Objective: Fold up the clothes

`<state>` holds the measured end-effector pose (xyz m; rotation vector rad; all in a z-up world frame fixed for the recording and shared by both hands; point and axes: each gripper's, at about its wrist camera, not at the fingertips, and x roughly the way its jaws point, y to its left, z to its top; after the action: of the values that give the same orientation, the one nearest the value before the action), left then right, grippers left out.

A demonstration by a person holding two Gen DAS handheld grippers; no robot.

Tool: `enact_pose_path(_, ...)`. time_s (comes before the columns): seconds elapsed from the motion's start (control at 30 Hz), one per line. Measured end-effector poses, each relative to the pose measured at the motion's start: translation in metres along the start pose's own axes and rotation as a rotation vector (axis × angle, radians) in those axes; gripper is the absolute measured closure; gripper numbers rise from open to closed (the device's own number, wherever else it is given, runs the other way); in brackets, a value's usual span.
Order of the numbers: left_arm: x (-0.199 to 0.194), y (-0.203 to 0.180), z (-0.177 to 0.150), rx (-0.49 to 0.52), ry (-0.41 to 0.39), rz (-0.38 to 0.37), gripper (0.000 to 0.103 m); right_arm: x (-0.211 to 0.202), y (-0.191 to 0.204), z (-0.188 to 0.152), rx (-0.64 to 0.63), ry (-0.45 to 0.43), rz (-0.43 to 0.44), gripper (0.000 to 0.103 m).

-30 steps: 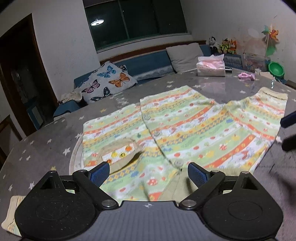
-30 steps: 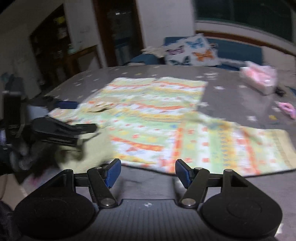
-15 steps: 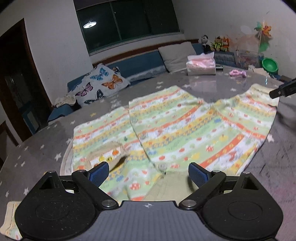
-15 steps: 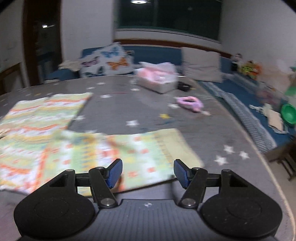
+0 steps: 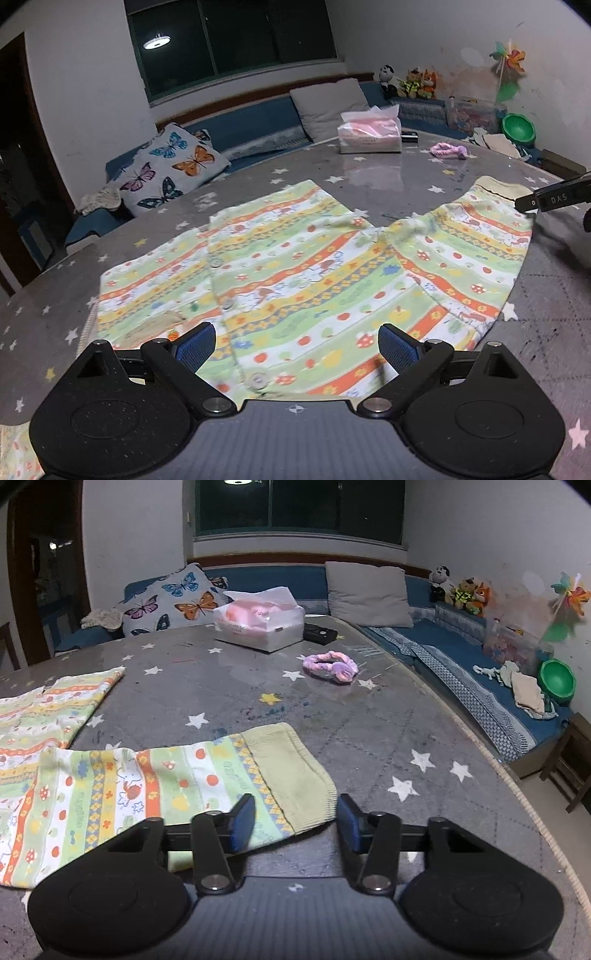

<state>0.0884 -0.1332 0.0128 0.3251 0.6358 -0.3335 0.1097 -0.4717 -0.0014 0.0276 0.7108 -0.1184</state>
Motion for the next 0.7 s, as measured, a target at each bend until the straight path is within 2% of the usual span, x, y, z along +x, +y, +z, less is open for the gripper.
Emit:
enact_pose_path(0.07,0.005,-0.004,0.003,0.004,0.011,-0.003,0.006,0.0,-0.001,0.001,0.017,0.003,0.007,0.09)
enact_pose_path(0.1,0.007,-0.006,0.004,0.007,0.016,-0.005,0.006,-0.001,-0.003,0.002,0.031,0.004,0.014,0.092)
enact_pose_path(0.27,0.015,-0.017,0.01,0.025,0.028,-0.019,0.005,-0.014,-0.012,0.003,0.1,-0.032,0.045,0.094)
enact_pose_path(0.7,0.032,-0.04,0.013,0.059,0.03,-0.056,0.004,-0.041,-0.015,0.02,0.137,-0.07,0.071,0.098)
